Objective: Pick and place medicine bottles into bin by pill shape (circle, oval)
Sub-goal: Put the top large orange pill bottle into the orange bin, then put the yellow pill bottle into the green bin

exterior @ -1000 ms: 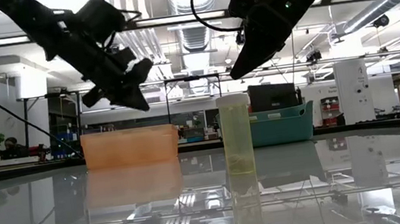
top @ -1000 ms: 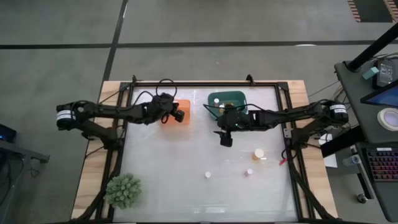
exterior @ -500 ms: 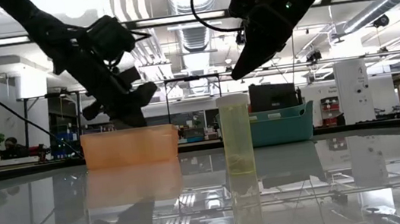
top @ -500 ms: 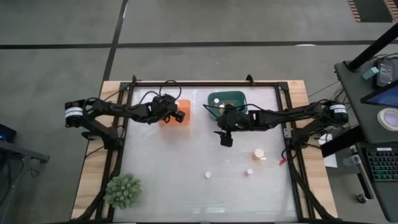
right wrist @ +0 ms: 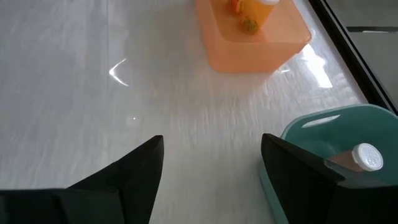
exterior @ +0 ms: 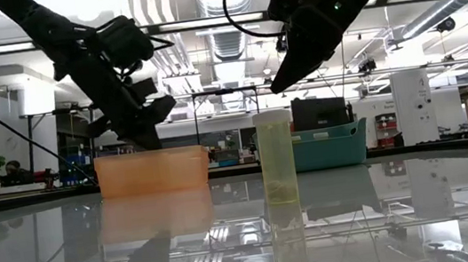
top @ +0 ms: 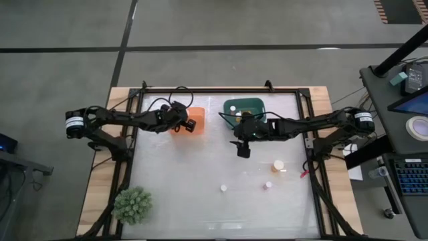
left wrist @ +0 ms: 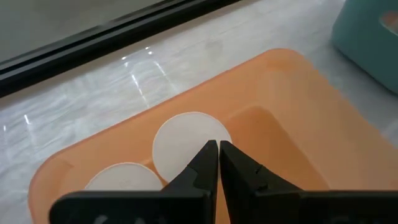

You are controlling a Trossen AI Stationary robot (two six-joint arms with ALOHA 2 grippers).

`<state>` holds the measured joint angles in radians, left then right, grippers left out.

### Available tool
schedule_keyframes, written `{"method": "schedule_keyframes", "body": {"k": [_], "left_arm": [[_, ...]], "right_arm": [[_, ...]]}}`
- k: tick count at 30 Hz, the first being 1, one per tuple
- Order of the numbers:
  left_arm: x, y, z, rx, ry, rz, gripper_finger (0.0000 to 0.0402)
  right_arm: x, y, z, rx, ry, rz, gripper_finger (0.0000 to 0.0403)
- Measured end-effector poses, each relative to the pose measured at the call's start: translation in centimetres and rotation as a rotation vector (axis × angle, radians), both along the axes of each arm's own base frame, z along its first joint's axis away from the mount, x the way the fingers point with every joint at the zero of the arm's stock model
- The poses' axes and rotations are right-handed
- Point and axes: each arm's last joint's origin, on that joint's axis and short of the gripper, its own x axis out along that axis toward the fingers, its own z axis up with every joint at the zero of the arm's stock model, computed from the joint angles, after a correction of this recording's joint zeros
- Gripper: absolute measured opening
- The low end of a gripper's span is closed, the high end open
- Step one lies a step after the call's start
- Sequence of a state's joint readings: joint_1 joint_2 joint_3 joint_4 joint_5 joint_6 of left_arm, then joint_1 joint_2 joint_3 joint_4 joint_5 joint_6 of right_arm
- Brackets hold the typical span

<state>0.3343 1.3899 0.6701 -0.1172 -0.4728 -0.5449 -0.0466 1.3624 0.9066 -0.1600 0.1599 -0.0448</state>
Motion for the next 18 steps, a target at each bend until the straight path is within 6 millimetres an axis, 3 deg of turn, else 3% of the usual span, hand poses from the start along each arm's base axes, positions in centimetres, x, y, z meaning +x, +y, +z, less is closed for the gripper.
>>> {"method": "schedule_keyframes", "body": {"k": [7, 14, 18], "left_arm": [[-0.2, -0.2, 1.0, 0.011, -0.027, -0.013, 0.0], [-0.8, -1.4, 3.7, 0.087, -0.096, -0.099, 0.0], [-1.1, -2.9, 5.4, 0.144, -0.148, -0.184, 0.0]], "right_arm": [[0.0, 0.0, 0.0, 0.0, 0.001, 0.0, 0.026], [0.0, 0.2, 0.0, 0.019, -0.004, -0.008, 0.026], [0.1, 1.4, 0.0, 0.037, -0.004, 0.04, 0.026]]}}
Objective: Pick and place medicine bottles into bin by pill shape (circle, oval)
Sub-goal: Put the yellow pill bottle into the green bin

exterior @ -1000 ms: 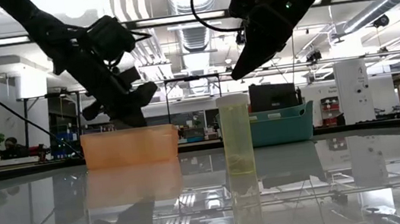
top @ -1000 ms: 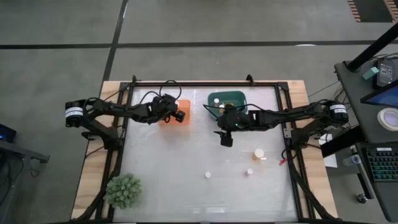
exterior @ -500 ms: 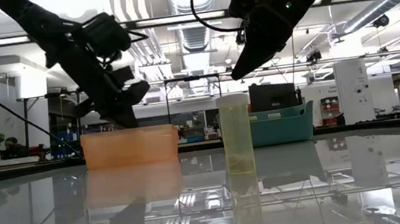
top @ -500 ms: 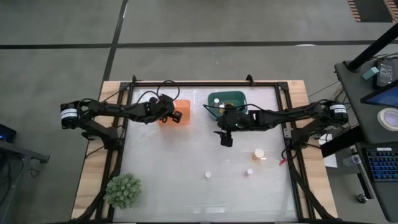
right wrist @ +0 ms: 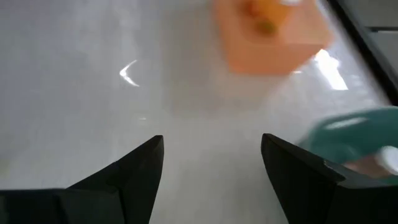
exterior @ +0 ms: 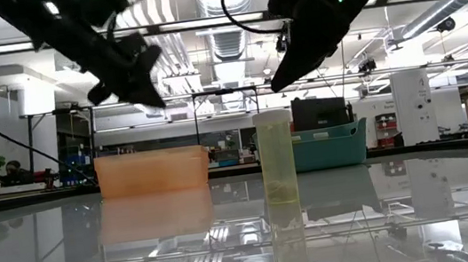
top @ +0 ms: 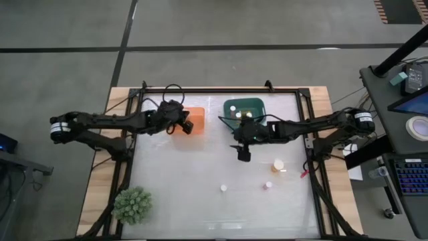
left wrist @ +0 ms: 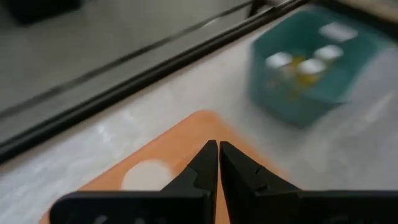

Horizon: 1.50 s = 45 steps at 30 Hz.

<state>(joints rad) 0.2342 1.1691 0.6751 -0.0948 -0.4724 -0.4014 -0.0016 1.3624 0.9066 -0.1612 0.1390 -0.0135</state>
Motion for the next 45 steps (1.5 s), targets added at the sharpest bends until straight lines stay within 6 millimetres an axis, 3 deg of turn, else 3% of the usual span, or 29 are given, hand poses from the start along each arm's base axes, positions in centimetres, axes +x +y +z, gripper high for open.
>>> {"method": "schedule_keyframes", "body": {"k": [6, 12, 16, 27, 33, 41, 45], "left_arm": [[0.4, -3.2, 2.0, 0.142, -0.153, -0.196, 0.0], [1.2, -5.8, 3.1, 0.308, -0.2, -0.36, 0.0], [1.3, -6.1, 3.5, 0.362, -0.211, -0.386, 0.0], [1.2, -6.0, 3.8, 0.478, -0.16, -0.414, 0.0], [1.2, -6.0, 3.8, 0.535, -0.12, -0.435, 0.0], [0.8, -6.1, 4.1, 0.58, -0.096, -0.454, 0.0], [0.4, -6.1, 5.0, 0.614, -0.129, -0.447, 0.0]], "right_arm": [[-0.1, 3.3, 0.0, 0.053, -0.003, 0.114, 0.026], [-0.2, 7.1, 1.3, 0.113, -0.018, 0.191, 0.026], [0.1, 9.2, 2.5, 0.157, 0.006, 0.185, 0.026], [3.2, 13.3, 3.0, 0.155, 0.285, 0.264, 0.026], [5.3, 14.7, 1.8, 0.168, 0.321, 0.251, 0.026], [6.9, 15.2, -2.7, 0.133, 0.432, 0.22, 0.0248], [7.3, 15.3, -3.4, 0.142, 0.422, 0.227, 0.024]]}}
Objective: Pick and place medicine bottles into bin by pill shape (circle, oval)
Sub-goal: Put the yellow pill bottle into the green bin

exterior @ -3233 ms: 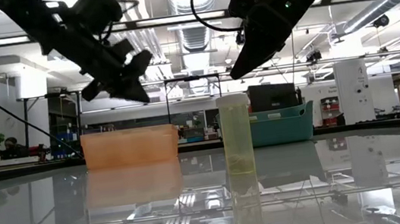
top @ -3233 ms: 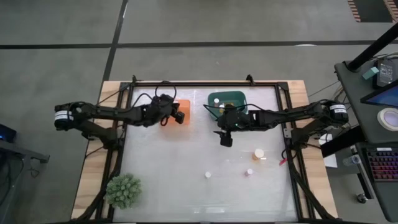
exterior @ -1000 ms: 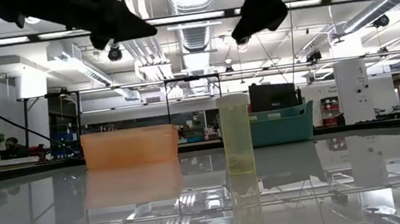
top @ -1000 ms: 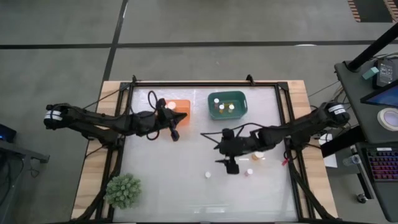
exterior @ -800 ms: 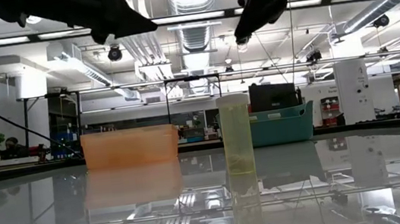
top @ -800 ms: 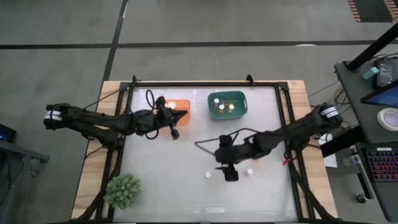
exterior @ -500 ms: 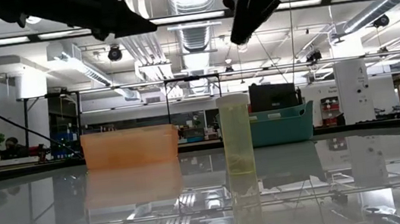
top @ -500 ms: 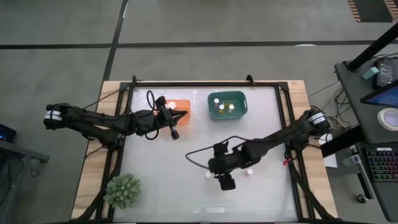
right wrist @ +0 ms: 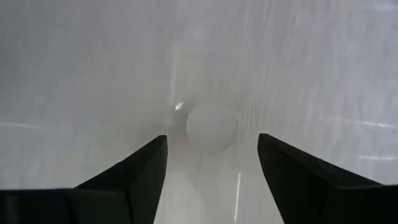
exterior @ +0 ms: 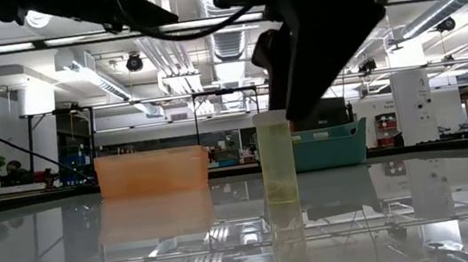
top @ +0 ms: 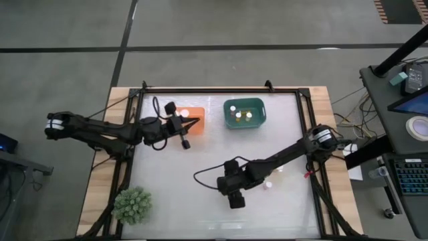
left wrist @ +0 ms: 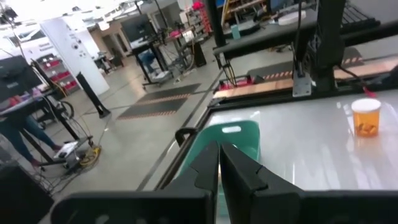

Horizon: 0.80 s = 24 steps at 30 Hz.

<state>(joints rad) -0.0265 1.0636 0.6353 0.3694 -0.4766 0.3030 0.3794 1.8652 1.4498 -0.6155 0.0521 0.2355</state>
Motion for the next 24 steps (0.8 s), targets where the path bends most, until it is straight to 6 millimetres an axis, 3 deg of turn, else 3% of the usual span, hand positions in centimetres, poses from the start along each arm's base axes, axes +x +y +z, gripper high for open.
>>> {"method": "schedule_keyframes", "body": {"k": [14, 24], "left_arm": [[-0.35, 0.01, 0.29, 0.015, -0.005, -0.001, 0.0], [-0.36, -0.01, 0.14, 0.015, 0.006, -0.002, 0.0]], "right_arm": [[0.39, -0.43, 0.2, -0.005, -0.035, 0.019, 0.0213], [0.43, -0.41, -0.19, 0.005, -0.055, 0.018, 0.0152]]}}
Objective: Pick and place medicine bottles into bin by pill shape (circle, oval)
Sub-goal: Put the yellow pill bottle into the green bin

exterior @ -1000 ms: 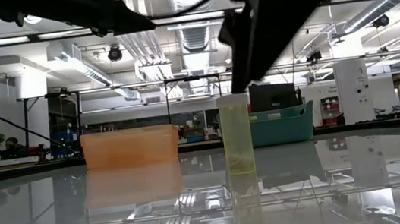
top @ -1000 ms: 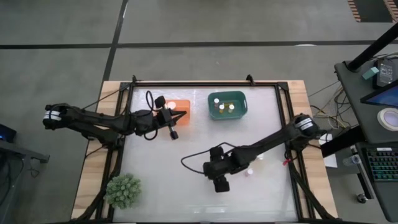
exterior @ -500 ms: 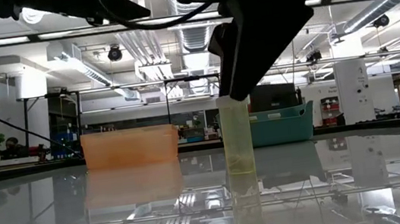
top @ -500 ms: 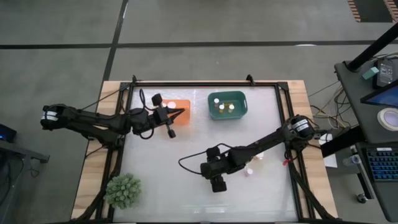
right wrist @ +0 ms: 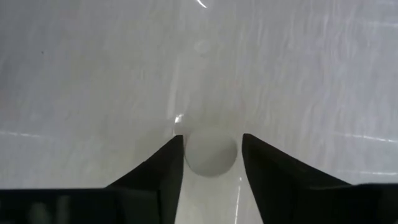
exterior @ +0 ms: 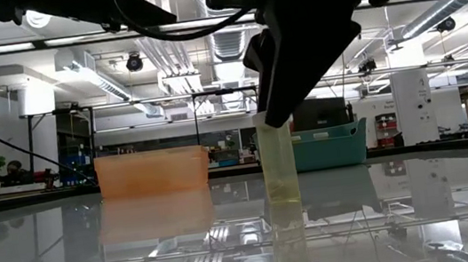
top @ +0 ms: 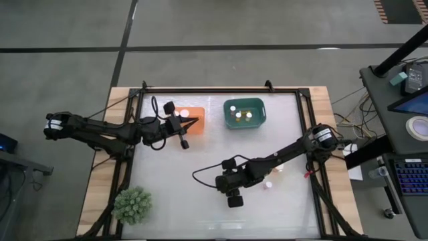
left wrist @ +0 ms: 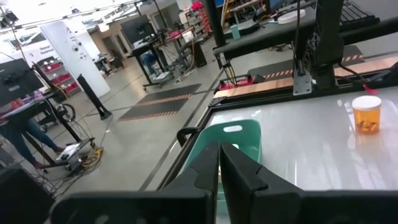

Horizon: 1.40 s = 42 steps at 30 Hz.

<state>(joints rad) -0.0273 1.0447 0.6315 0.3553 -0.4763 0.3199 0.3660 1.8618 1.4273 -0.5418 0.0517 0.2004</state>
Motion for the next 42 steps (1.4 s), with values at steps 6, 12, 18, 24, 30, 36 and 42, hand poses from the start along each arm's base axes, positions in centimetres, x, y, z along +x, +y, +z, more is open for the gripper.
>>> {"method": "schedule_keyframes", "body": {"k": [6, 12, 18, 24, 30, 36, 42], "left_arm": [[0.0, 0.0, 0.0, 0.0, 0.0, 0.0, 0.0], [0.0, 0.0, 0.0, 0.0, 0.0, 0.0, 0.0], [0.0, 0.0, 0.0, 0.0, 0.0, 0.0, 0.0], [0.0, 0.0, 0.0, 0.0, 0.001, 0.001, 0.0], [0.0, 0.0, 0.0, 0.001, 0.001, 0.0, 0.0], [0.0, 0.0, 0.0, 0.001, 0.001, 0.0, 0.0], [0.0, 0.0, 0.0, 0.005, 0.003, 0.0, 0.0]], "right_arm": [[0.0, 0.1, -0.3, 0.027, -0.013, 0.01, 0.0106], [0.0, 0.1, -0.4, 0.029, -0.013, 0.012, 0.0107], [-0.1, -0.8, 0.5, -0.013, 0.008, 0.005, 0.0111], [-0.8, -3.5, 3.6, -0.121, -0.035, -0.053, 0.0112], [-2.0, -7.8, 7.2, -0.176, -0.074, -0.153, 0.0111], [-3.5, -12.9, 9.7, -0.192, -0.106, -0.259, 0.0111], [-5.5, -18.4, 10.6, -0.204, -0.107, -0.418, 0.0111]]}}
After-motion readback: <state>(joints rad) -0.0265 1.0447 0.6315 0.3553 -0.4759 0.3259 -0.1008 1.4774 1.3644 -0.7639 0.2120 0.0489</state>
